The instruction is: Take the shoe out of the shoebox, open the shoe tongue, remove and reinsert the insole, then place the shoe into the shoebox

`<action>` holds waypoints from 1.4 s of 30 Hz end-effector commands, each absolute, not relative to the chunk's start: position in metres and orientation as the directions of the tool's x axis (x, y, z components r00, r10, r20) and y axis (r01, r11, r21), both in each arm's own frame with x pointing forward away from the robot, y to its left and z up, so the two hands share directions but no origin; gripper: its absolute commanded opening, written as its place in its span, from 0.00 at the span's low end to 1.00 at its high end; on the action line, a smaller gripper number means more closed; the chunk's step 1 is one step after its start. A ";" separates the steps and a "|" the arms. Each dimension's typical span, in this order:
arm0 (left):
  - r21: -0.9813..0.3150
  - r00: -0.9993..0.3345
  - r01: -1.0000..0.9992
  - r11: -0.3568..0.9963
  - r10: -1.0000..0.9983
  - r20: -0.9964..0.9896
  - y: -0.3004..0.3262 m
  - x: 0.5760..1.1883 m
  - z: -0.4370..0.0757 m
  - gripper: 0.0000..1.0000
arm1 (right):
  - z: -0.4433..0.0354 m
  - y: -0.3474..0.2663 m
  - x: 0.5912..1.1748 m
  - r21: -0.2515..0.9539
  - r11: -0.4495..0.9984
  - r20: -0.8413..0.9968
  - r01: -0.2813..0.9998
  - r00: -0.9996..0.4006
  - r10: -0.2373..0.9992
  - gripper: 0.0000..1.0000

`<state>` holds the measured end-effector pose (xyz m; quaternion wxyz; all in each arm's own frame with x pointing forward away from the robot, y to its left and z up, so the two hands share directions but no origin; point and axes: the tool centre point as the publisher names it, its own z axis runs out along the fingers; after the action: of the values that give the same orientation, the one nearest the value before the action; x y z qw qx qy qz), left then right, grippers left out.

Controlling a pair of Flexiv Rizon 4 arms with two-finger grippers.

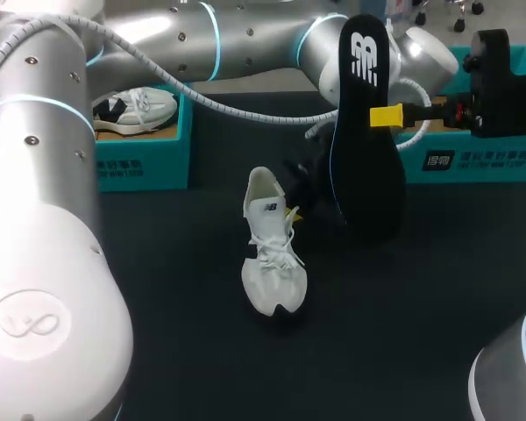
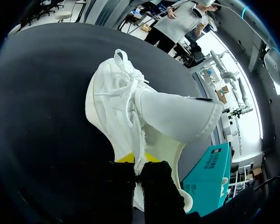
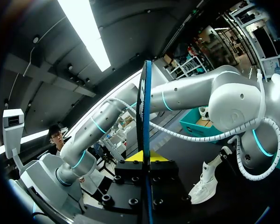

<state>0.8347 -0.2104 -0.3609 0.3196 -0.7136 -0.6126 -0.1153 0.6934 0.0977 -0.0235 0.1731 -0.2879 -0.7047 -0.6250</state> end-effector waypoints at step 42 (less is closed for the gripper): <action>-0.216 -0.084 0.973 0.085 0.996 0.015 -0.188 0.872 -0.221 1.00 | -0.024 0.100 0.696 0.781 0.055 0.604 0.622 -0.774 0.189 0.00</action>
<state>0.8759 -0.2060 -0.2249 0.1574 -0.6750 -0.7208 0.0096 0.6934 0.0978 -0.0235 0.1731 -0.2879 -0.7047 -0.6250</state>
